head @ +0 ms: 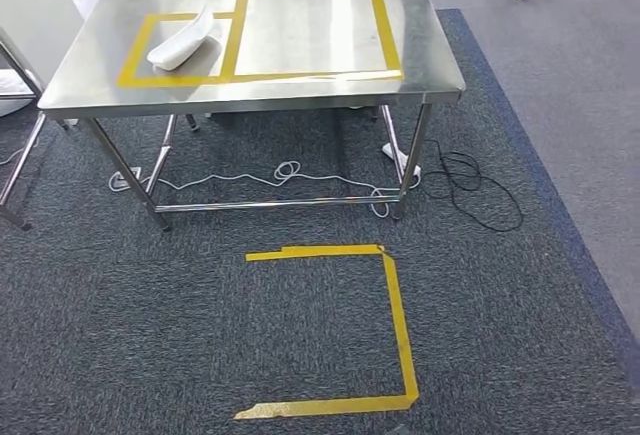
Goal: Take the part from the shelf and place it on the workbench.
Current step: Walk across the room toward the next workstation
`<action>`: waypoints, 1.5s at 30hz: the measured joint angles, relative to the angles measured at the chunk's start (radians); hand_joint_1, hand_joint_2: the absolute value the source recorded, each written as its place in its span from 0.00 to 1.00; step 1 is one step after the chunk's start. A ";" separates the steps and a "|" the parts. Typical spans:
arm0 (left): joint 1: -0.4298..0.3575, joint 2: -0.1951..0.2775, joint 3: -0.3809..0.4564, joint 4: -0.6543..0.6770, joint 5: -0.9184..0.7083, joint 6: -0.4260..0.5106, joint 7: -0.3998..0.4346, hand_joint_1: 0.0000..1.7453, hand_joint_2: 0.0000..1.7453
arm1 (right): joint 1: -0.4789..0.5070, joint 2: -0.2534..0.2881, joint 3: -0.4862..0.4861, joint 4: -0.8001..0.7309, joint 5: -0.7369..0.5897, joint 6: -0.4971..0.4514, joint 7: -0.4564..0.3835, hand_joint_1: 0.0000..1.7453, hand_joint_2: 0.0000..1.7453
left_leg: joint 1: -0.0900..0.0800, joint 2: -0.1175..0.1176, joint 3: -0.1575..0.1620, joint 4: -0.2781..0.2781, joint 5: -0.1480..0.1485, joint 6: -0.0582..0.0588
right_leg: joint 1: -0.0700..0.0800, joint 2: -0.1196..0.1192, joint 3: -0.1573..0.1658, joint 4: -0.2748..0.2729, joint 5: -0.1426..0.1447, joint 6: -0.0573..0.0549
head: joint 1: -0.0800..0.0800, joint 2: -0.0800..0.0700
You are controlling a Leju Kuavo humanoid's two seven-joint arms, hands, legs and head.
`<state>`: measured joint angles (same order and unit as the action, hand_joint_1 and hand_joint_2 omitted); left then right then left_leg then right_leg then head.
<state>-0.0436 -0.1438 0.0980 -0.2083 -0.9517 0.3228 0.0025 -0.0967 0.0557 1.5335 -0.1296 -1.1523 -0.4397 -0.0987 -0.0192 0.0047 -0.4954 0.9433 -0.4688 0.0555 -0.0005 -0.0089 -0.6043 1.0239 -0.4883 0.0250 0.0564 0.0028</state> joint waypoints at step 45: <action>-0.004 -0.004 0.023 0.006 0.004 0.041 0.001 0.00 0.00 | -0.007 -0.008 -0.015 0.001 -0.041 0.041 -0.016 0.00 0.00 | 0.006 0.007 -0.150 0.073 0.085 -0.041 | -0.004 0.002 0.217 -0.082 -0.111 -0.013 | 0.015 0.000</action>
<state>-0.0479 -0.1480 0.1208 -0.2025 -0.9480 0.3637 0.0039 -0.1039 0.0472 1.5186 -0.1289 -1.1935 -0.3987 -0.1146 -0.0128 0.0120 -0.6457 1.0162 -0.3833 0.0143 -0.0048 -0.0069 -0.3872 0.9414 -0.5997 0.0121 0.0713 0.0027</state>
